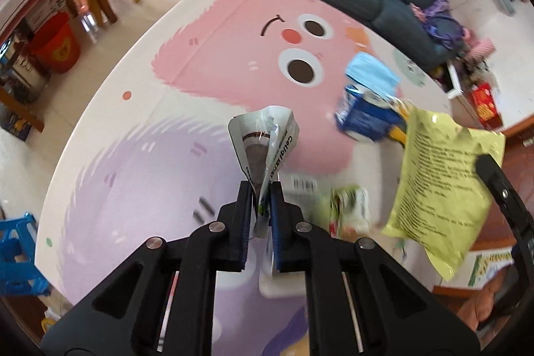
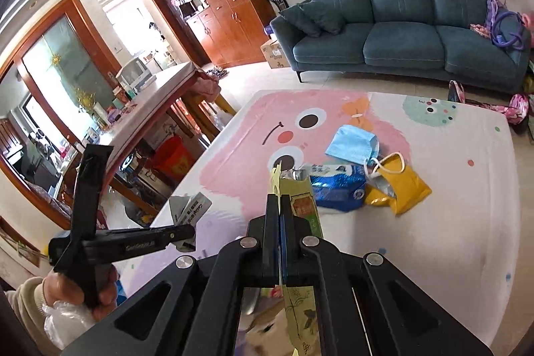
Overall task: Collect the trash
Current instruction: 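Carry both items over the black bin and open both grippers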
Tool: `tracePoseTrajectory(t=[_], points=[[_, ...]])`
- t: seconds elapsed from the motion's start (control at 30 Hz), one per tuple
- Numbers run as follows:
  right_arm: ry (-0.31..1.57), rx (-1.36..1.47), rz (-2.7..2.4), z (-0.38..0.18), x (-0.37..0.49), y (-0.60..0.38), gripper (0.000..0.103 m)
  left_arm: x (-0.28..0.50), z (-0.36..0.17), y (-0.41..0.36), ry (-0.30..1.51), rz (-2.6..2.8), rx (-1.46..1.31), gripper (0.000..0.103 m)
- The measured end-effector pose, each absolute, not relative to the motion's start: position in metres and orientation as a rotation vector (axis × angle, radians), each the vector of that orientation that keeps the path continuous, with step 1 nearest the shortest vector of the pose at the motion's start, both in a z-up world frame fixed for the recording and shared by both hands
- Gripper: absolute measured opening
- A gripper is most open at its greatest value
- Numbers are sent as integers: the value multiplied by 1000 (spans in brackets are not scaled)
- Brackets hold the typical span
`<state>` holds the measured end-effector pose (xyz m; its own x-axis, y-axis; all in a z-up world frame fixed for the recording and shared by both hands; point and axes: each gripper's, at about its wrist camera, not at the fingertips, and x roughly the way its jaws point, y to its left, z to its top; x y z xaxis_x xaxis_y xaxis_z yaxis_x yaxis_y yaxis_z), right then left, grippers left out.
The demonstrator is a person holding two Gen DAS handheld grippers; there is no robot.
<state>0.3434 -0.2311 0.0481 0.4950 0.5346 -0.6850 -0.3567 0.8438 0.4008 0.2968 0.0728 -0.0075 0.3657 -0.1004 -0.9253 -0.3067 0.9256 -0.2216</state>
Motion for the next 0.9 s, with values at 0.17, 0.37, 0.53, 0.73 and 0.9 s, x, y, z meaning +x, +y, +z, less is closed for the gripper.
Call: tracePoseTrajectory(t=[0.17,0.37,0.53,0.73,0.9], points=[[871,241,517,79,287,-225,0,241,17,77,1178,40,-357,8],[827,271,446,114,195,-205,0,171,40,84,1176,-96,-292,8],[805,301,355,128,102,-183,0,107,51,99,1178,-213,-213,8],[856,343,281,116,-12,-147,0,35,47,115,1211,-314,-149,8],[926,330,256,100,-82,-122,0,-15,33,114,1259,-377,-83,8]])
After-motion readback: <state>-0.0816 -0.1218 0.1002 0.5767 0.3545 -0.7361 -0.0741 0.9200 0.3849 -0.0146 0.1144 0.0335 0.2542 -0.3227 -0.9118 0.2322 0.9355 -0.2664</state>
